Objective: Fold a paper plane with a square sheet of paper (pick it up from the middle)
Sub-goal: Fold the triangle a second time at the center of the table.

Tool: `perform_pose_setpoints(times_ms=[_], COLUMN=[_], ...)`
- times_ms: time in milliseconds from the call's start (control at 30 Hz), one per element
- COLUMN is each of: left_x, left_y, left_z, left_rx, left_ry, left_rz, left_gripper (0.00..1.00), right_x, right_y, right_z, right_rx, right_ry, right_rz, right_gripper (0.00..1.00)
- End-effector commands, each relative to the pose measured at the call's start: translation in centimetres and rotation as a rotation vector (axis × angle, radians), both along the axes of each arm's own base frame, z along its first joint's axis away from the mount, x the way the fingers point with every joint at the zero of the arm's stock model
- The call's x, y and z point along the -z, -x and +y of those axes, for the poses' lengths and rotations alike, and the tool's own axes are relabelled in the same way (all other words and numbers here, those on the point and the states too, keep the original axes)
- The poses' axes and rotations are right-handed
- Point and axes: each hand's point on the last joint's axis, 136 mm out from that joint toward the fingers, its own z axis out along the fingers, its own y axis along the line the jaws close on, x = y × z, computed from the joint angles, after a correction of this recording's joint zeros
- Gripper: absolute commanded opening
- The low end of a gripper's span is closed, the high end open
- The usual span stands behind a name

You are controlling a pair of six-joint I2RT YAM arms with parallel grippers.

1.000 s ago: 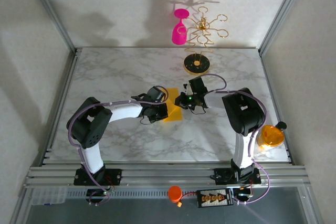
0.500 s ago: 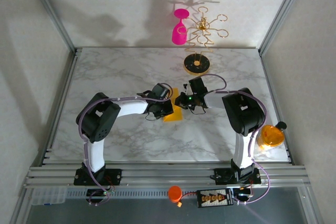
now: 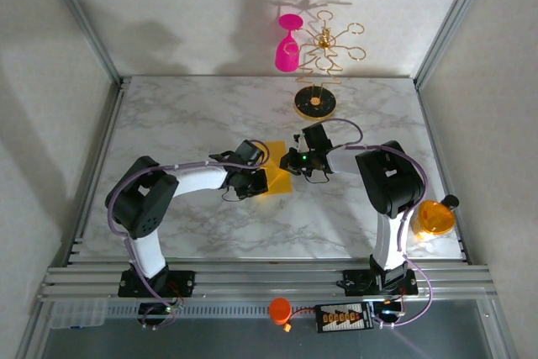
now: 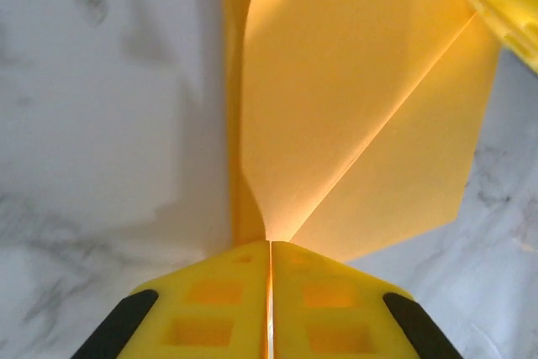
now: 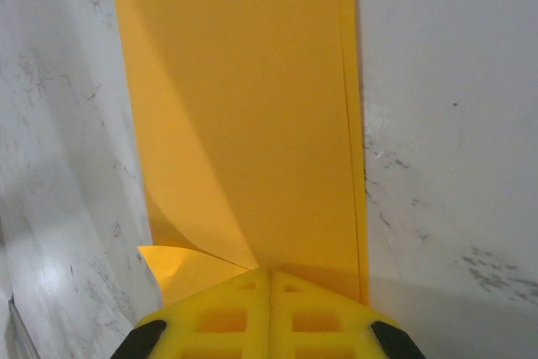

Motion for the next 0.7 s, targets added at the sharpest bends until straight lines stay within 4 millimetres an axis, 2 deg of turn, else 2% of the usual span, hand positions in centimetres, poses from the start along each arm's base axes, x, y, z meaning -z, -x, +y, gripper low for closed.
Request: perform_pose_setpoints(times_ms=[0, 67, 133, 333, 433, 533, 667], left_x=[-3.1, -4.4, -4.8, -3.9, -3.4, -2.3, -0.3], left_y=[-1.2, -3.1, -4.9, -7.8, -8.8, -9.1, -8.8], left_z=[0.6, 0.7, 0.9, -0.3, -0.7, -0.9, 0.4], left_rx=[-0.017, -0.069, -0.126, -0.156, -0.154, -0.151, -0.188], left_ry=[0.007, 0.026, 0.048, 0.063, 0.058, 0.045, -0.012], left_rz=[-0.053, -0.11, -0.14, -0.16, -0.17, -0.157, -0.132], left_gripper=[0.1, 0.1, 0.09, 0.07, 0.06, 0.06, 0.05], right_x=[3.0, 1.4, -0.8, -5.5, -6.4, -6.3, -5.9], right_y=[1.1, 0.3, -0.6, -2.1, -2.2, -2.1, -1.6], right_z=[-2.1, -1.2, -0.3, 1.1, 1.1, 0.5, -0.6], right_rx=[0.048, 0.04, 0.035, 0.046, 0.053, 0.078, 0.132], right_ry=[0.115, 0.067, 0.014, -0.088, -0.1, -0.08, -0.046], right_rz=[0.073, 0.039, -0.003, -0.082, -0.09, -0.081, -0.063], right_gripper=[0.0, 0.0, 0.01, 0.09, 0.14, 0.18, 0.27])
